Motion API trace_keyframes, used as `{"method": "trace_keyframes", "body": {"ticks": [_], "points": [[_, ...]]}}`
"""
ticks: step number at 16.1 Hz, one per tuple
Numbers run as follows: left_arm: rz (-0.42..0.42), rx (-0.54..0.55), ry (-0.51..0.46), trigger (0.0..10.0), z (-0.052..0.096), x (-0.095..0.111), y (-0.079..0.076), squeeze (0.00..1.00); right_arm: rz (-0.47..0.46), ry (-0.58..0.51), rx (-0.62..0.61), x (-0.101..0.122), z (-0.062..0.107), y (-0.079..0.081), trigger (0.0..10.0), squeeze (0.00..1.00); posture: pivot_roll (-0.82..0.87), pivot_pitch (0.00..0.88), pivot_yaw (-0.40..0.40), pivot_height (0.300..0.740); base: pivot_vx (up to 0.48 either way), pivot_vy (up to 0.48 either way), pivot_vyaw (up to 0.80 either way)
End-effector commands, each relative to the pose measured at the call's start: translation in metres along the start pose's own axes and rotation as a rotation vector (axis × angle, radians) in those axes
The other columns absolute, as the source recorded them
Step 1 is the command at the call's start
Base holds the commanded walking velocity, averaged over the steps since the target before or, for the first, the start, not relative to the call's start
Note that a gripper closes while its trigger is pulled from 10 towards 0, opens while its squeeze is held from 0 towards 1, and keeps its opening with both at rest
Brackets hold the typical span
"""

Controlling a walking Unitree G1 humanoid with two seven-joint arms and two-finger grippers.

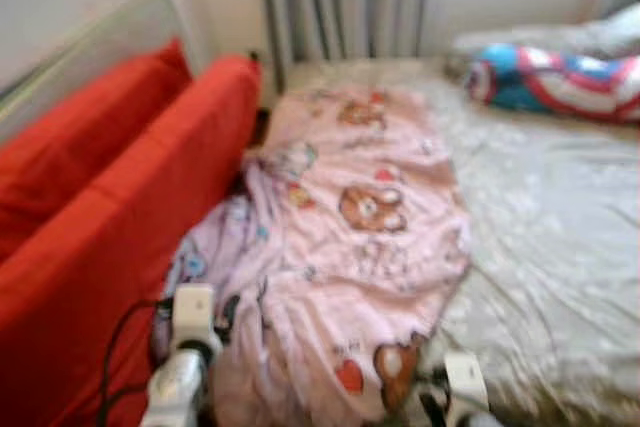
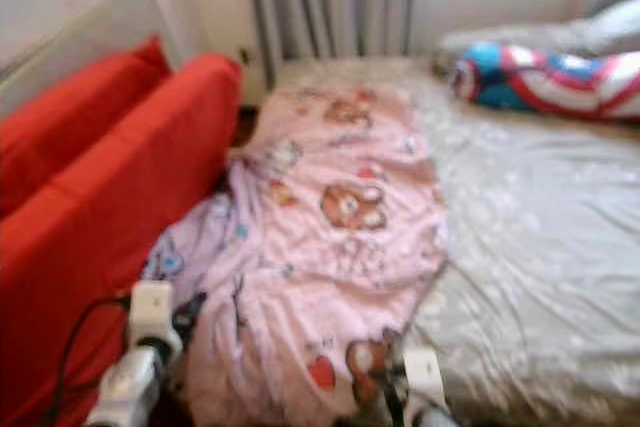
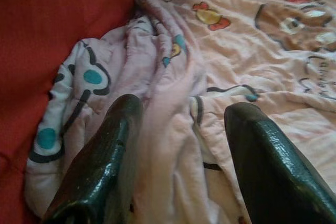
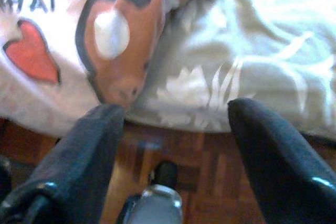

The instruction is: Clean up the room

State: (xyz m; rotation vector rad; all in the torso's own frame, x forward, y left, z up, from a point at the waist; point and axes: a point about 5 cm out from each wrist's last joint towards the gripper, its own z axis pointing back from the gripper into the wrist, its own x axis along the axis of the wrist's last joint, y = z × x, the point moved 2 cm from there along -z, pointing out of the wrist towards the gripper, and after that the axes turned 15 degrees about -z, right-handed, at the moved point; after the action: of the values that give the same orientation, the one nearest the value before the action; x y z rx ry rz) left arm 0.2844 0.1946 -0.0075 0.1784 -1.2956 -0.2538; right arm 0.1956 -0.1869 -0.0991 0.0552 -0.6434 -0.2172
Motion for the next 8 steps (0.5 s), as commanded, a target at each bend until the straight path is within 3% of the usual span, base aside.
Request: {"method": "trace_keyframes", "body": {"ticks": [1, 8], "points": [[0.002, 0.004, 0.001, 10.0, -0.001, 0.001, 0.002, 0.0, -0.021, 0.007, -0.009, -0.003, 0.001, -0.003, 10.0, 0.0, 0.01, 0.001, 0.029, 0.74, 0.0, 0.0, 0.0], [0.016, 0.022, -0.052, 10.0, -0.008, 0.016, 0.007, 0.0, -0.026, 0.003, -0.01, -0.003, 0.001, -0.003, 10.0, 0.0, 0.0, 0.0, 0.029, 0.74, 0.0, 0.0, 0.0]]}}
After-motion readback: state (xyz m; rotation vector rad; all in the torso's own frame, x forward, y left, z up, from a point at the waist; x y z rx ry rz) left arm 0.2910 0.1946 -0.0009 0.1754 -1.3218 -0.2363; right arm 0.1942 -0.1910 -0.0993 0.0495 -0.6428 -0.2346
